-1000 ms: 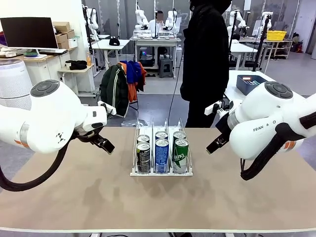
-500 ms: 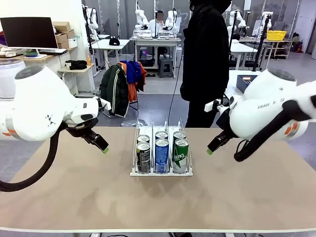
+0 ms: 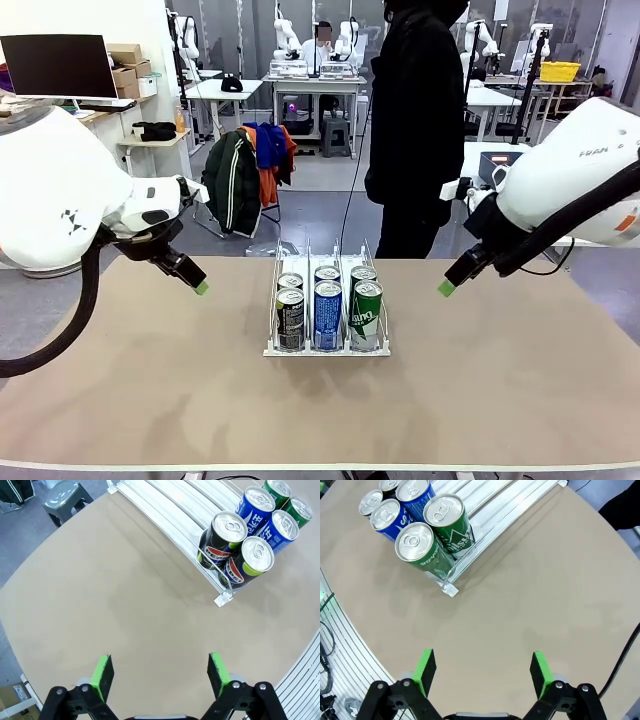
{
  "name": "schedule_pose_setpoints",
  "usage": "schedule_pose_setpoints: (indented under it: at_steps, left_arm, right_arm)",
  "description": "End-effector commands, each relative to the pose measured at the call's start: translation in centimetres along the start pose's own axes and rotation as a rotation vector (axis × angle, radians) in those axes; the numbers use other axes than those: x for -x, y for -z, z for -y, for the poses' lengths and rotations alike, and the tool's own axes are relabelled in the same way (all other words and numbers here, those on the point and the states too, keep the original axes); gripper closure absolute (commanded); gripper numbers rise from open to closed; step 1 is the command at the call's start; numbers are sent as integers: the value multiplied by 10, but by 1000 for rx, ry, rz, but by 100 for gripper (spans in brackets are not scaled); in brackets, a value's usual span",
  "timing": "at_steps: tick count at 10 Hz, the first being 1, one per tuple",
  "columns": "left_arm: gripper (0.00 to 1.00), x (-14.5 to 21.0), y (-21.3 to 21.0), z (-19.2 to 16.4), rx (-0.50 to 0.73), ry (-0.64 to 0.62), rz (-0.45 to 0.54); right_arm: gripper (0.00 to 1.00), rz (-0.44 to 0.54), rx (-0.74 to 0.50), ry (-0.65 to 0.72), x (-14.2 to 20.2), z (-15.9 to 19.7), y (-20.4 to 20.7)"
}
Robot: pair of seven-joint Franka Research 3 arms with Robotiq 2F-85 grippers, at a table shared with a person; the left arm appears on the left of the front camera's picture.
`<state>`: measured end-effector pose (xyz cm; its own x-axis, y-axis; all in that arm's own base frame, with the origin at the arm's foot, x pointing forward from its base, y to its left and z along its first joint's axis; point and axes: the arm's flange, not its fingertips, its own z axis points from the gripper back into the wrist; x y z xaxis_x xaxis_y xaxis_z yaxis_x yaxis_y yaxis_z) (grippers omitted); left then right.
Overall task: Fill the beverage cans into the dispenser.
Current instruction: Pick up the Ionic drink handed by the human.
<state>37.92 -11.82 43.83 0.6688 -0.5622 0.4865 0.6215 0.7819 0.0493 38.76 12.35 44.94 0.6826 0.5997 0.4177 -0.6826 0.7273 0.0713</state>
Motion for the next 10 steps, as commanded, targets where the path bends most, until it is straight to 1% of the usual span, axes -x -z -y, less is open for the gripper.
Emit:
schedule_pose_setpoints:
  at_steps: [1, 2, 5, 6, 7, 8, 10]
  left_arm:
    - [0, 23, 10, 5, -4, -29, 39]
    - [0, 0, 0, 0, 0, 0, 0]
    - [0, 0, 0, 0, 0, 0, 0]
    - [0, 0, 0, 0, 0, 0, 0]
    - [0, 0, 0, 0, 0, 0, 0]
    - [0, 0, 0, 0, 0, 0, 0]
    - [0, 0, 0, 0, 0, 0, 0]
  right_arm:
    - [0, 59, 34, 23, 0, 12, -3]
    - [0, 0, 0, 0, 0, 0, 0]
    - [0, 11, 13, 7, 1, 3, -5]
    - [0, 9, -110, -54, -1, 0, -18]
    - [0, 97, -167, 9, -10, 10, -40]
    - [0, 155, -182, 24, -15, 16, -59]
    - [0, 216, -180, -31, -30, 31, -93]
